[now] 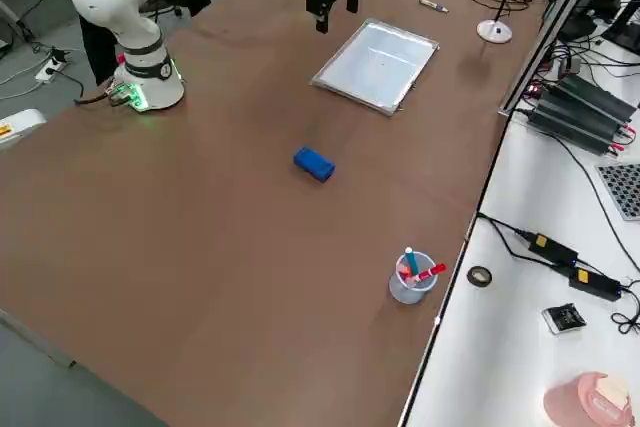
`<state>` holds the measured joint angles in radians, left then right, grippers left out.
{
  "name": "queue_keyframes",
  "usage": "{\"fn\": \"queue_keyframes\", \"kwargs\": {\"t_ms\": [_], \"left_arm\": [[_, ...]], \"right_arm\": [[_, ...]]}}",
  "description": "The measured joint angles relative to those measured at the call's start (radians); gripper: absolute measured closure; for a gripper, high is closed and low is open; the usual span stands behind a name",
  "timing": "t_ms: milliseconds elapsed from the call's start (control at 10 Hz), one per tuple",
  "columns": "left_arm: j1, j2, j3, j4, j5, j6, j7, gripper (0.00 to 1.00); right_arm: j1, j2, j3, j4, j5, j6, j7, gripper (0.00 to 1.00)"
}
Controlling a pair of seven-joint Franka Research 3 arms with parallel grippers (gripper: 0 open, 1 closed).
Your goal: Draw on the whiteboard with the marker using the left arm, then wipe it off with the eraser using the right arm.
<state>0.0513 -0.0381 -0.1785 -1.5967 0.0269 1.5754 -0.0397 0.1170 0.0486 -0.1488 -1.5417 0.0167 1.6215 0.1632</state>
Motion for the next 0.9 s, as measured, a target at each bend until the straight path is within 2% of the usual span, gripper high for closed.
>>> {"fn": "queue_keyframes", "kwargs": {"t_ms": [400, 900], "left_arm": [[0.001, 0.038, 0.001, -0.04, 0.0, 0.046, 0.0, 0.0], [0.001, 0.058, 0.001, -0.236, 0.0, 0.274, 0.0, 0.0]], "right_arm": [[0.0, 0.0, -0.001, 0.0, 0.0, 0.0, 0.0, 0.0], [0.0, -0.001, -0.001, 0.0, 0.0, 0.0, 0.0, 0.0]]}}
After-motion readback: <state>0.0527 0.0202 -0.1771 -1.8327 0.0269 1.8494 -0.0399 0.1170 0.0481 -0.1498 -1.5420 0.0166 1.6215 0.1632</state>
